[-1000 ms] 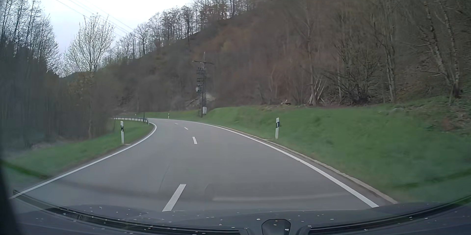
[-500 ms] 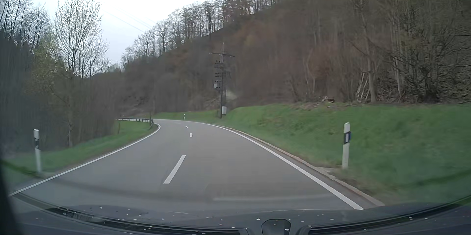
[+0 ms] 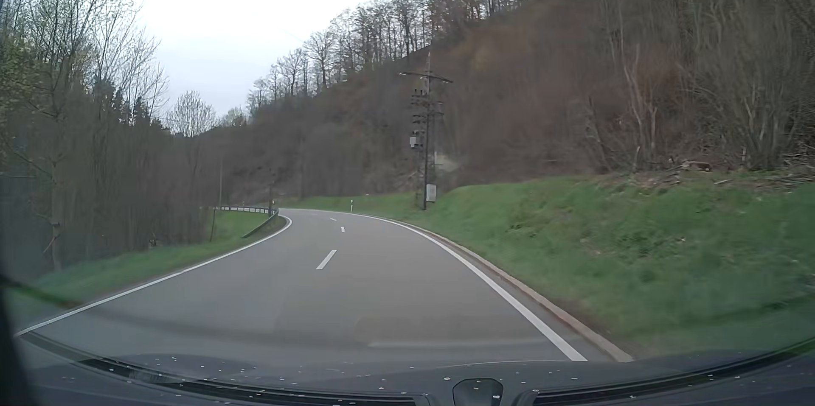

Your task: Follow the waypoints while adhering to traffic rules and regulations

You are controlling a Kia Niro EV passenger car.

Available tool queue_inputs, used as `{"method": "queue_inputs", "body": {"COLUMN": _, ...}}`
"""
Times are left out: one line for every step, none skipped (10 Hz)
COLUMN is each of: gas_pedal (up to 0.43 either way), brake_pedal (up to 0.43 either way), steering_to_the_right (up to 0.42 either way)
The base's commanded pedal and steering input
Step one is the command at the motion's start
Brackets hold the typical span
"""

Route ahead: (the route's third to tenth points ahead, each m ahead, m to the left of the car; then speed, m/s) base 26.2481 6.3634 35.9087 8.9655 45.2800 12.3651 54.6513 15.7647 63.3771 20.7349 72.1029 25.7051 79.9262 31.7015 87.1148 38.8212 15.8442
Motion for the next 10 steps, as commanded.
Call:
{"method": "queue_inputs", "body": {"gas_pedal": 0.287, "brake_pedal": 0.0, "steering_to_the_right": -0.056}}
{"method": "queue_inputs", "body": {"gas_pedal": 0.287, "brake_pedal": 0.0, "steering_to_the_right": -0.055}}
{"method": "queue_inputs", "body": {"gas_pedal": 0.287, "brake_pedal": 0.0, "steering_to_the_right": -0.054}}
{"method": "queue_inputs", "body": {"gas_pedal": 0.287, "brake_pedal": 0.0, "steering_to_the_right": -0.051}}
{"method": "queue_inputs", "body": {"gas_pedal": 0.287, "brake_pedal": 0.0, "steering_to_the_right": -0.048}}
{"method": "queue_inputs", "body": {"gas_pedal": 0.287, "brake_pedal": 0.0, "steering_to_the_right": -0.046}}
{"method": "queue_inputs", "body": {"gas_pedal": 0.287, "brake_pedal": 0.0, "steering_to_the_right": -0.045}}
{"method": "queue_inputs", "body": {"gas_pedal": 0.287, "brake_pedal": 0.0, "steering_to_the_right": -0.045}}
{"method": "queue_inputs", "body": {"gas_pedal": 0.287, "brake_pedal": 0.0, "steering_to_the_right": -0.044}}
{"method": "queue_inputs", "body": {"gas_pedal": 0.287, "brake_pedal": 0.0, "steering_to_the_right": -0.043}}
